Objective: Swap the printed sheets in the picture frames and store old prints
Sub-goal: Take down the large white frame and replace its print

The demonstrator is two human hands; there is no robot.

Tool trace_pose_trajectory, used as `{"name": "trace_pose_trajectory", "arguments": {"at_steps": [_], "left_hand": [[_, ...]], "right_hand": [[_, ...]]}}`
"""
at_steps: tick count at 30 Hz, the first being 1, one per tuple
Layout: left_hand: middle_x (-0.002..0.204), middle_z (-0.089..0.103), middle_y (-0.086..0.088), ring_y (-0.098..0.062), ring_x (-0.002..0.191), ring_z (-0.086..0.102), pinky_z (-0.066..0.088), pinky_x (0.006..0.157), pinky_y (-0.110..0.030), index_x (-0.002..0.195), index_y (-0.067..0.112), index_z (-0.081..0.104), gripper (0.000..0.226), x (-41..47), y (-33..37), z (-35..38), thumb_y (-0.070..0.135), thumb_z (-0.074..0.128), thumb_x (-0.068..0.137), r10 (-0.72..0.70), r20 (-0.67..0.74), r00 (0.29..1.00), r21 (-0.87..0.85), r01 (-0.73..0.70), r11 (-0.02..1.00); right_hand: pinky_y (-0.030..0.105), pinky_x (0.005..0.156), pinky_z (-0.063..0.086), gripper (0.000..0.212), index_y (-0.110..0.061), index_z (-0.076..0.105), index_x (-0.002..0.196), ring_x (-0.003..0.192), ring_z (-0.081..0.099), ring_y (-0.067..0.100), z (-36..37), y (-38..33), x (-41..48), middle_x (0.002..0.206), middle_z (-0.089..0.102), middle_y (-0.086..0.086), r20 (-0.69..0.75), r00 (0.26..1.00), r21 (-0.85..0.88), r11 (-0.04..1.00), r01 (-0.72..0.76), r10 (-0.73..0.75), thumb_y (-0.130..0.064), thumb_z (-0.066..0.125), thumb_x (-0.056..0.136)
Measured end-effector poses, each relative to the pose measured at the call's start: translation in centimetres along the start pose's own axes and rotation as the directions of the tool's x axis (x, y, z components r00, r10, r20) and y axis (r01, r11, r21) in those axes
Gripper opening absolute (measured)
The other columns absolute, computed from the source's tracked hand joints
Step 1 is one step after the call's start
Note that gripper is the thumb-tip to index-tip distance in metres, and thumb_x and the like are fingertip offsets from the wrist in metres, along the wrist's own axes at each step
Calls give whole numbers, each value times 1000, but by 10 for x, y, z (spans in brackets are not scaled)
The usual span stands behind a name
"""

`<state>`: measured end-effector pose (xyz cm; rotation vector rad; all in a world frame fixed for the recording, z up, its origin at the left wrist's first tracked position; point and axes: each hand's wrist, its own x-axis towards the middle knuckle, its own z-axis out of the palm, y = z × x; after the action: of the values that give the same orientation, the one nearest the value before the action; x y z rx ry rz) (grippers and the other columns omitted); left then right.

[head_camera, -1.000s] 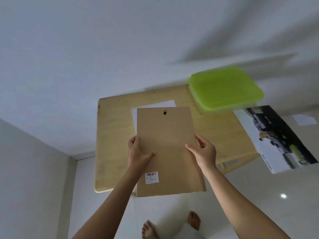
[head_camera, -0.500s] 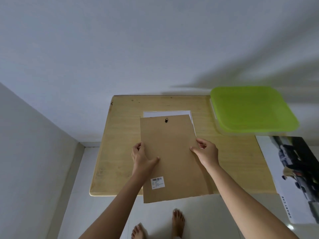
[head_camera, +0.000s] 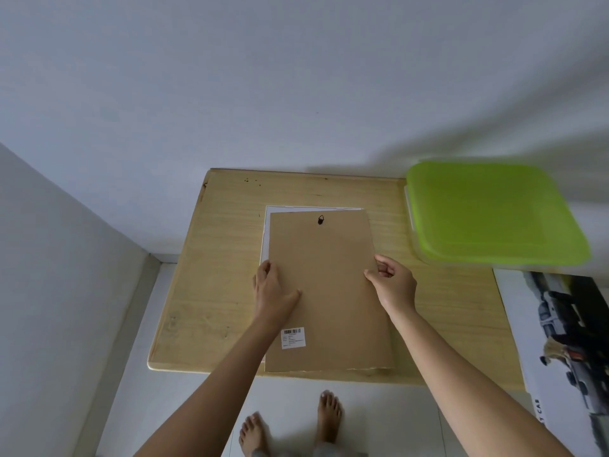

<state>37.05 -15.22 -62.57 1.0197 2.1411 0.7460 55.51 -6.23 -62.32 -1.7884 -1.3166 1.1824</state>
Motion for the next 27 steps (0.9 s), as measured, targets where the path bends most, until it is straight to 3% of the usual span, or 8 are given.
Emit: {"name": "trace_pose_trajectory", "arguments": {"at_steps": [4,9,14,19,23,27], "left_hand": [[147,23,-7,-25,133,22,24,107,-30,129,1,40,55,0,2,0,17,64,82,24,19,1000,74,-25,997],[153,17,-11,-29,138,16,22,111,-36,139,5,31,64,-2,-6,-6,16,62,84,86,-5,996,102,-85,991],[141,31,-11,-25,130,28,29,107,-37,142,5,30,64,-9,-30,-15,26,58,89,-18,-99,995,34,21,999],[136,35,-6,-22,126,37,34,103,-34,143,6,30,62,-11,-40,-17,28,55,91,-13,-20,1000,-11,13,1000],[133,37,-6,-22,123,40,38,102,-35,142,8,32,58,-8,-42,-19,27,54,91,-5,-9,1000,-22,5,1000],[130,39,-5,-21,120,42,39,98,-33,142,9,34,55,-6,-44,-21,26,53,92,-2,-3,1000,-32,2,999]], "right_hand": [[18,81,40,43,-7,59,121,84,54,12,2,6,-1,93,60,3,6,1000,-36,999,-12,13,-4,68,79],[19,83,40,43,-7,58,123,84,53,12,4,7,-3,92,60,4,7,1000,-86,996,12,-11,-4,66,81],[23,85,43,51,-14,51,131,91,56,16,6,12,-8,109,59,10,52,997,-182,982,57,-48,-16,66,82],[20,83,36,65,-18,31,143,98,45,12,8,15,-21,123,42,7,136,991,-262,965,36,0,-21,62,86],[23,82,38,66,-21,30,144,109,46,20,12,12,-19,123,38,9,146,989,-327,944,43,5,-28,62,86],[33,90,43,68,-28,26,144,114,42,24,17,11,-17,122,36,10,147,988,-422,906,28,38,-40,59,86]]}}
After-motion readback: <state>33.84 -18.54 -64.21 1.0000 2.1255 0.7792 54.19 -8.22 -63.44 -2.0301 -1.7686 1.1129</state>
